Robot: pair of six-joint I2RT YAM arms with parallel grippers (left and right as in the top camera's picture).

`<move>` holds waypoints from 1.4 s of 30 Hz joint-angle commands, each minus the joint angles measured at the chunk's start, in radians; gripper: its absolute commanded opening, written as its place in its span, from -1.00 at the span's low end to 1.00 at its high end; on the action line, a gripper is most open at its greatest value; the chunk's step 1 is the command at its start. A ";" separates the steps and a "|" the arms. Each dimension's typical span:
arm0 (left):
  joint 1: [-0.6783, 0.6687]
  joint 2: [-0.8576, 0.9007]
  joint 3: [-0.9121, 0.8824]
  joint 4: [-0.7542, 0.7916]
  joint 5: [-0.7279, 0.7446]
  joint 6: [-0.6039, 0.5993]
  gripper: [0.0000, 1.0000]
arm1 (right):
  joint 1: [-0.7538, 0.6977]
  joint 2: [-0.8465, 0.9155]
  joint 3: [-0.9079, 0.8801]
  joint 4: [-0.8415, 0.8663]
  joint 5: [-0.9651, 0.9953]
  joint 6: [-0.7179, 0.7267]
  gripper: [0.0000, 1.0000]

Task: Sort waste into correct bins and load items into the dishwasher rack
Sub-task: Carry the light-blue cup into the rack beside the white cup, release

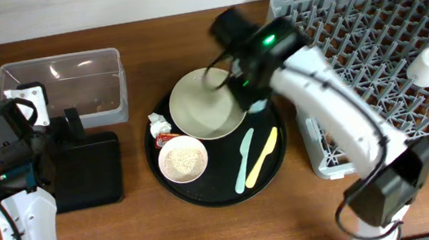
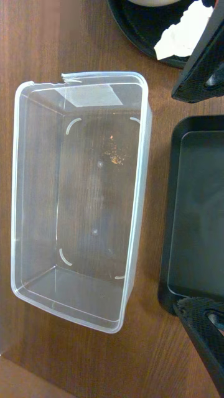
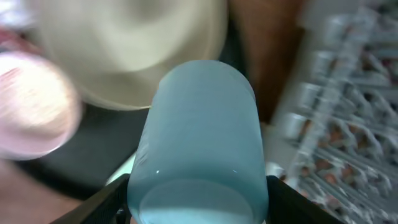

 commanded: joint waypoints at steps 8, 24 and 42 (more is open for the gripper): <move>0.005 0.000 0.023 0.000 -0.007 -0.013 0.99 | -0.520 0.000 0.021 0.023 0.032 0.080 0.31; 0.005 0.000 0.023 0.000 -0.006 -0.013 0.99 | -0.954 0.000 0.020 0.136 -0.122 0.079 0.33; 0.005 0.000 0.023 0.000 -0.007 -0.013 0.99 | -1.077 0.000 0.020 0.080 -0.122 0.098 0.33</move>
